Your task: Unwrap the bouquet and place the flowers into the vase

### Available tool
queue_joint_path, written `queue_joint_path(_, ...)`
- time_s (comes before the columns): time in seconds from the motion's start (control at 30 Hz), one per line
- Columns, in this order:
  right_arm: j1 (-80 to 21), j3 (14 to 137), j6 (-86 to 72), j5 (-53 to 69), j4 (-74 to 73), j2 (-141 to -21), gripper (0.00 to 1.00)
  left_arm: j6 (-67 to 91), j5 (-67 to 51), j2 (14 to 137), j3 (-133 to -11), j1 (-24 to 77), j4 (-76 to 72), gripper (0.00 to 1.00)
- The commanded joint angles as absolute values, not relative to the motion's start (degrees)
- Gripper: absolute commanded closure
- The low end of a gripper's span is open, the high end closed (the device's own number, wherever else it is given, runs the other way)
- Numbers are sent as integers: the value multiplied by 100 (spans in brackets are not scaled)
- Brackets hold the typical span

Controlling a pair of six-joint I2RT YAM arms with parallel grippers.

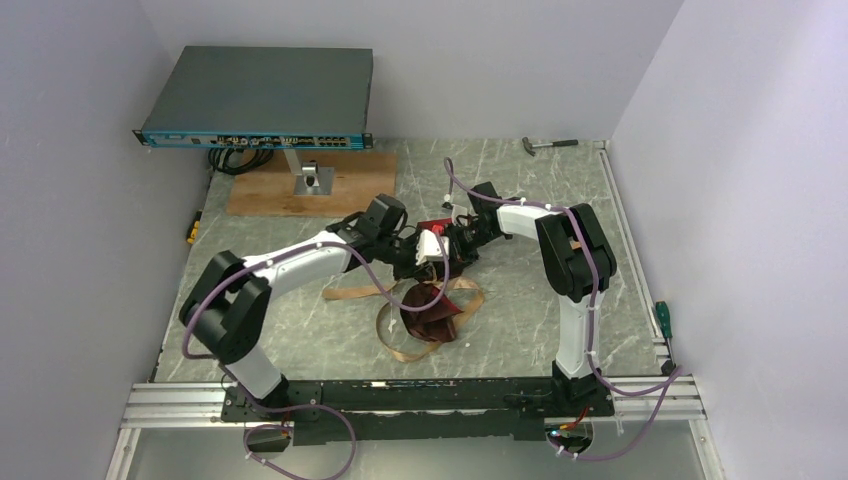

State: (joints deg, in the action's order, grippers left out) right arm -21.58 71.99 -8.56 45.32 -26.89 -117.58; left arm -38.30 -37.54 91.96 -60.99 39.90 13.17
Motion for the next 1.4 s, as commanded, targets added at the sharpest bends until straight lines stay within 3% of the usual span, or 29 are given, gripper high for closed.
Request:
queue_joint_path(0.0, -2234, 7102, -558, 3806, -2689, -11935, 86, -3849, -3526, 9615, -6369, 4050, 1226, 77)
queue_joint_path(0.83, -2242, 7301, -424, 3502, -2852, -12164, 89, -4815, -2622, 10639, -6305, 4363, 1958, 57)
queue_joint_path(0.9, -2250, 7317, -400, 3432, -2877, -12181, 91, -4776, -2461, 10652, -6272, 4368, 1942, 61)
queue_joint_path(1.13, -2250, 7368, -214, 3163, -3022, -12288, 98, -4192, -2310, 10257, -6215, 4330, 1764, 99)
queue_joint_path(1.37, -2275, 7353, -54, 2948, -3111, -12318, 100, -3246, -2247, 9437, -5779, 4254, 845, 100)
